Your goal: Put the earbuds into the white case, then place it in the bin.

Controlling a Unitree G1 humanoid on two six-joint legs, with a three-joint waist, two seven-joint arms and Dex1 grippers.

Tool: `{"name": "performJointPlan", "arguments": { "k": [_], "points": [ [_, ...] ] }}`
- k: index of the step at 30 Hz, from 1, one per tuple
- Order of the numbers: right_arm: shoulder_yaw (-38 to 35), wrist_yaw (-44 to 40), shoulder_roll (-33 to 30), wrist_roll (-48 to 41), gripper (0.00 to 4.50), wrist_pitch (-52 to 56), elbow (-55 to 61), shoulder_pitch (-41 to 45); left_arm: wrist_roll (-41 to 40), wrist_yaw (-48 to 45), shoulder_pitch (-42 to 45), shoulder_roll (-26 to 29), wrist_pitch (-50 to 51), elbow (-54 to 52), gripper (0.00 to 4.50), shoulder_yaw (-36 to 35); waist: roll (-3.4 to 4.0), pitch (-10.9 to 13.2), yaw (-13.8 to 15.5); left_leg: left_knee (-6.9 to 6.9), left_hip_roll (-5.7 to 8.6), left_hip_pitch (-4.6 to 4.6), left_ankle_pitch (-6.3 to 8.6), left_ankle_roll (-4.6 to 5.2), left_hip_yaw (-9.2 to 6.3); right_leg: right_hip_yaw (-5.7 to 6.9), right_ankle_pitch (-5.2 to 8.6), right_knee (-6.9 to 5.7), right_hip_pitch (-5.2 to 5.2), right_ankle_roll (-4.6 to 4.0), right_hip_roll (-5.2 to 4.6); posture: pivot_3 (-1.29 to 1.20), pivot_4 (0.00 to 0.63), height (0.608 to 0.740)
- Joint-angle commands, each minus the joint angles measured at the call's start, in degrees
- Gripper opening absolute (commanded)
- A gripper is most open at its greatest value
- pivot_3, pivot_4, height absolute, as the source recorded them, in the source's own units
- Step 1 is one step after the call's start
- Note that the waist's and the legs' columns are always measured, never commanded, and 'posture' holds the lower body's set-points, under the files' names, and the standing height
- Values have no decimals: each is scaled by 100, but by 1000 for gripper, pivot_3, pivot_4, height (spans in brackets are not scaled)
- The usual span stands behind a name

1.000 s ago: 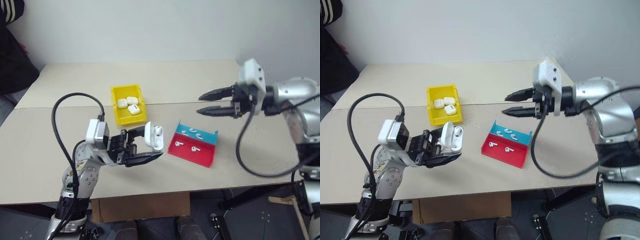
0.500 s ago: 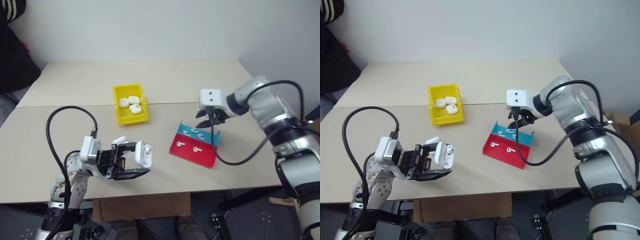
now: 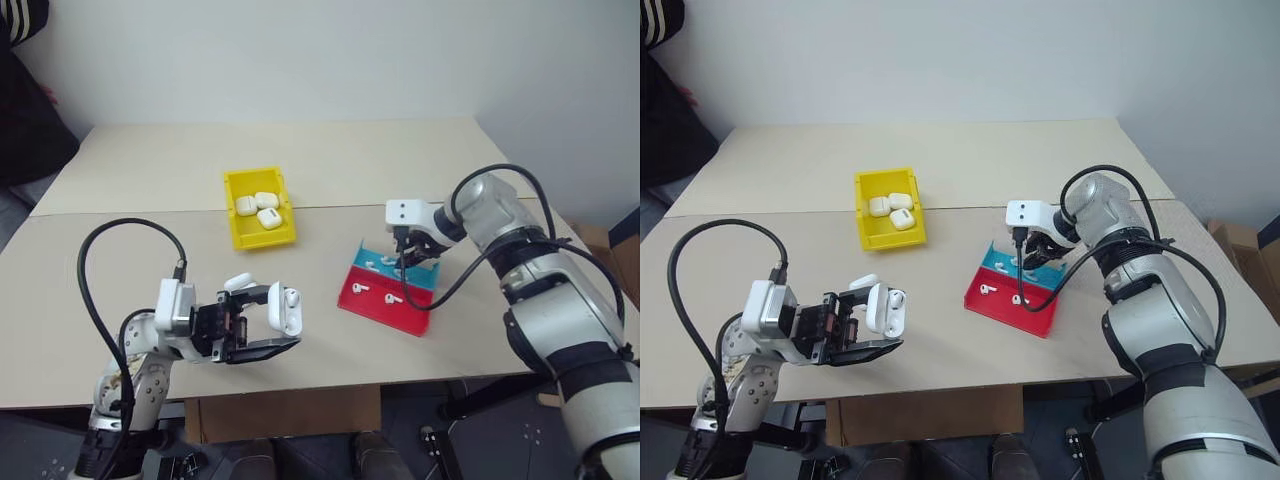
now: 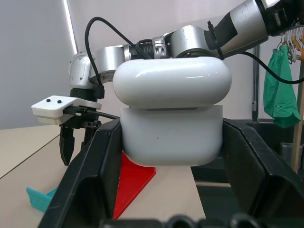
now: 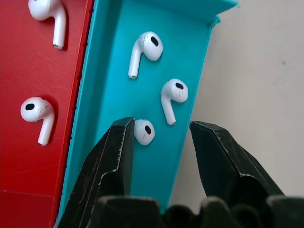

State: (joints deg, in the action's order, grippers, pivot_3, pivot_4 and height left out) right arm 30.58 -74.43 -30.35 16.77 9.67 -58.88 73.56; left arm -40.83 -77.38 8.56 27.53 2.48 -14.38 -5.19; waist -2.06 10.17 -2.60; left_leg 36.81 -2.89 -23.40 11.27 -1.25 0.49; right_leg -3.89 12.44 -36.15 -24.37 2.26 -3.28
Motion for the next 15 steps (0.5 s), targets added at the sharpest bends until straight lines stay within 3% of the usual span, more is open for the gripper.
{"name": "performJointPlan", "arguments": {
  "k": [1, 15],
  "points": [
    [-193, 21, 46, 56, 2297, 216, -11, 149, -71, 50, 29, -3, -77, -200, 2781, -20, 0, 0, -3, 0, 0, 1, 0, 0, 0, 0, 0, -1, 0, 0, 0, 0, 150, 740],
    [-295, 67, 186, 163, 2297, 972, 72, 79, 15, 58, 84, -65, -136, -103, 2781, 67, 0, 0, -2, 0, 0, 0, 0, 0, 0, 0, 0, -1, 0, 0, 0, 0, 150, 740]
  ]
}}
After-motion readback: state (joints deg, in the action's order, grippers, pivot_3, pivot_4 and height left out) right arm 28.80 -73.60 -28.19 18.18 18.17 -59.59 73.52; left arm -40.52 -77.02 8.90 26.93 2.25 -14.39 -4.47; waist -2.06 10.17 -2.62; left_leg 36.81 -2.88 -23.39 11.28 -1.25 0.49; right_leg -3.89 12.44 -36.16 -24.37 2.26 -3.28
